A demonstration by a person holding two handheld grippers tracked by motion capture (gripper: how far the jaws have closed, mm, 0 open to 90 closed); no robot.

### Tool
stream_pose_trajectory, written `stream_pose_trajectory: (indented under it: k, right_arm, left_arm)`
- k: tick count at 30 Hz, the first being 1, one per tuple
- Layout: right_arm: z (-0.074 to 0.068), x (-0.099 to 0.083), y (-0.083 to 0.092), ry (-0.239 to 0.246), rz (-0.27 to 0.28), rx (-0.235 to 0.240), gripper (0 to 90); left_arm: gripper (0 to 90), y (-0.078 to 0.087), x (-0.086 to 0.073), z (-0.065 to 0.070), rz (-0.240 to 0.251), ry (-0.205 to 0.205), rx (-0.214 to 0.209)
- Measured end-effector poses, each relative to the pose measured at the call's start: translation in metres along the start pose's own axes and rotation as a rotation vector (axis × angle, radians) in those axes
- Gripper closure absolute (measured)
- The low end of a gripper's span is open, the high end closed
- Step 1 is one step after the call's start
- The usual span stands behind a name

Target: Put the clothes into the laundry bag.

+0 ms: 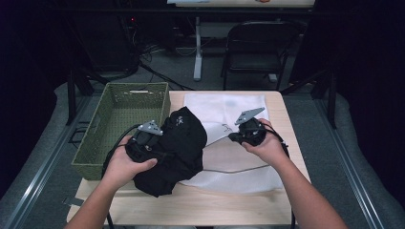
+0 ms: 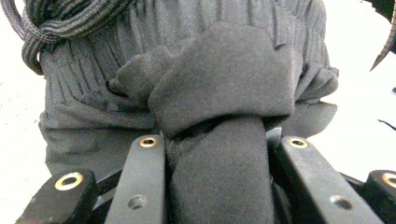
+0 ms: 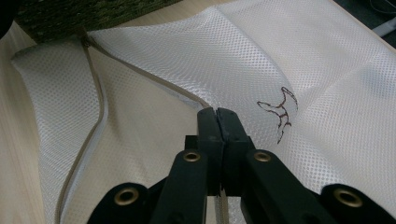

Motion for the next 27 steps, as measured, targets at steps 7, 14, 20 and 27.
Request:
stream_pose_trajectory:
  k: [7,14,20,27]
  right_arm:
    - [-0.002,0.003,0.0,0.002,0.004,0.0,89.4]
    - [-0.002,0.004,0.0,-0.003,0.01,0.008,89.4]
    - [-0.002,0.006,0.001,-0.003,0.015,0.01,89.4]
    - [-0.003,0.007,0.002,-0.005,0.019,0.012,89.4]
  left_arm:
    - [66.6,-0.005,0.002,0.009,0.01,-0.016,-0.014]
    - [66.7,-0.012,0.002,0.021,0.015,-0.032,-0.037]
    - [66.8,-0.02,0.003,0.028,0.016,-0.045,-0.057]
    - [66.8,-0.03,0.003,0.034,0.017,-0.054,-0.073]
Point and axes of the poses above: each handheld gripper's, and its own axes: y roughly backward along the jaws, x roughly out of its top, z roughly to its right, the point moved 9 cm from there along -y, roughly forward along the jaws, and after that the axes turned 10 degrees about -y, right-handed, at the moved point
